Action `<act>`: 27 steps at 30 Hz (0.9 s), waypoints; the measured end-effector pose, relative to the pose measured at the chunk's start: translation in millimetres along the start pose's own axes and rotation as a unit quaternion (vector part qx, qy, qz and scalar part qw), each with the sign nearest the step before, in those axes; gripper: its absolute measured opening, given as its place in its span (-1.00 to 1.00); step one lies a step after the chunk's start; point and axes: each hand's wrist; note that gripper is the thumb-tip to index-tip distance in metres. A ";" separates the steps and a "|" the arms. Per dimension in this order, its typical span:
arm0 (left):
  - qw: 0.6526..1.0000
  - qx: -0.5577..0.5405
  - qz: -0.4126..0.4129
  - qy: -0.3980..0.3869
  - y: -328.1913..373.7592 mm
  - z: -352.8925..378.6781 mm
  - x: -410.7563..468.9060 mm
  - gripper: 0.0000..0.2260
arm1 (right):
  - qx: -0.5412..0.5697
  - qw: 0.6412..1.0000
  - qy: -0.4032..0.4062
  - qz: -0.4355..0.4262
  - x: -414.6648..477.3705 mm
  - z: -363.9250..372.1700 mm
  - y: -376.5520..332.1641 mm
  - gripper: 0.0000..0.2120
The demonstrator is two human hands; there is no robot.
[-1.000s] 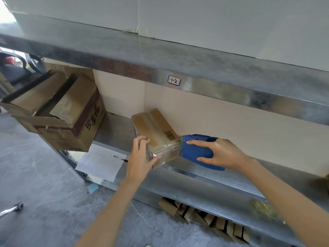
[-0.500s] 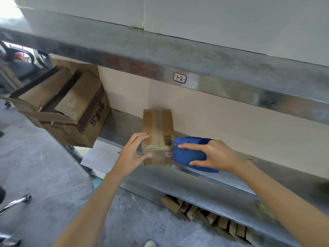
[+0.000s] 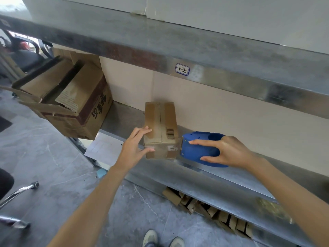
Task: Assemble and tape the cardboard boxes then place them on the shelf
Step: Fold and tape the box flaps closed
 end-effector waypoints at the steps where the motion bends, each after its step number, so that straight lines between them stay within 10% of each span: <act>1: 1.000 0.004 -0.001 0.000 0.3 0.0 -0.4 -0.40 | -0.003 1.000 -0.002 0.003 -2.6 -0.5 2.0 -0.39; 27: 1.000 -0.030 0.001 0.006 4.6 -0.7 -0.5 -0.41 | -0.097 0.993 0.006 0.069 32.1 33.2 -13.1 -0.41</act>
Point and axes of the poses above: each hand's wrist, its own x-axis towards the middle knuckle, its own z-axis out of the palm, y = z × x, and after that the axes turned 5 degrees about x, right-handed
